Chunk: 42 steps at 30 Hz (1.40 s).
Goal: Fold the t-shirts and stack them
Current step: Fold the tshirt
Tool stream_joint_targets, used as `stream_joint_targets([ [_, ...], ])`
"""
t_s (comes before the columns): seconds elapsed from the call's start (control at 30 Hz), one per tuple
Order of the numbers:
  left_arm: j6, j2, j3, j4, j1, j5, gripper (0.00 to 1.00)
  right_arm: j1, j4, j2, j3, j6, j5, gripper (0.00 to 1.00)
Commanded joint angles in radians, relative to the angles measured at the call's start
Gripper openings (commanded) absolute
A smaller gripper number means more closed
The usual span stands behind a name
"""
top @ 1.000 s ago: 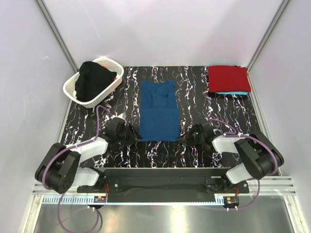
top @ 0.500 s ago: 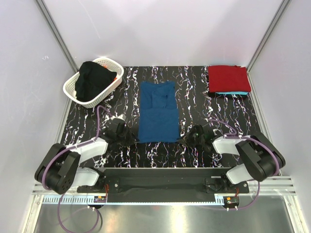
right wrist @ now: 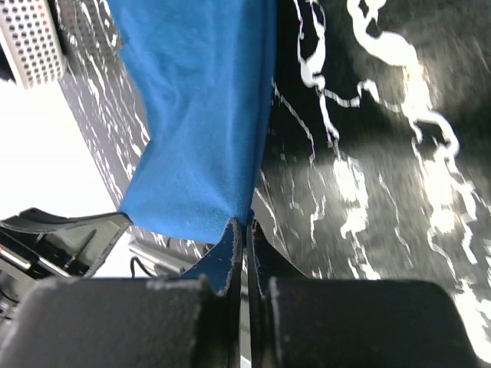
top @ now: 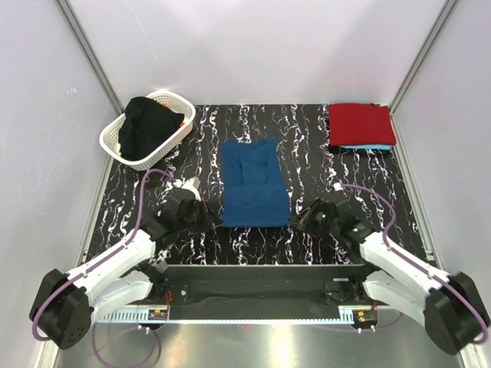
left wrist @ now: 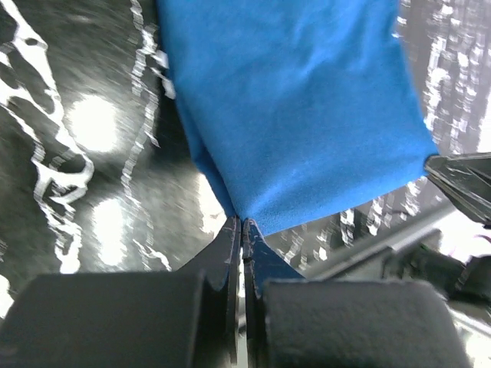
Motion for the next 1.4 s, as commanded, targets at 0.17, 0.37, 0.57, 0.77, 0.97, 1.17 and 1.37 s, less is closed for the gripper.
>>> stream_joint_targets([
  [0.17,-0.104,-0.14,0.051,-0.103,-0.13,-0.017,0.0,0.02,-0.24,-0.255,0.017,-0.031,-0.001,0.0],
  [0.37,-0.026,-0.024,0.162,-0.13,-0.081,-0.01,0.0,0.02,-0.282,-0.159,0.199,-0.239,0.065,0.0],
  [0.57,0.083,0.123,0.359,-0.153,0.064,0.039,0.0,-0.023,-0.269,0.126,0.427,-0.403,0.062,0.0],
  [0.77,0.149,0.347,0.545,-0.101,0.21,0.171,0.0,-0.144,-0.2,0.348,0.619,-0.528,-0.061,0.0],
  [0.97,0.211,0.559,0.793,-0.088,0.255,0.202,0.0,-0.227,-0.174,0.595,0.826,-0.597,-0.219,0.0],
  [1.17,0.223,0.766,0.974,-0.081,0.307,0.234,0.0,-0.262,-0.171,0.789,0.995,-0.621,-0.296,0.0],
  [1.37,0.223,0.867,1.065,-0.054,0.345,0.233,0.0,-0.276,-0.17,0.915,1.144,-0.66,-0.354,0.0],
])
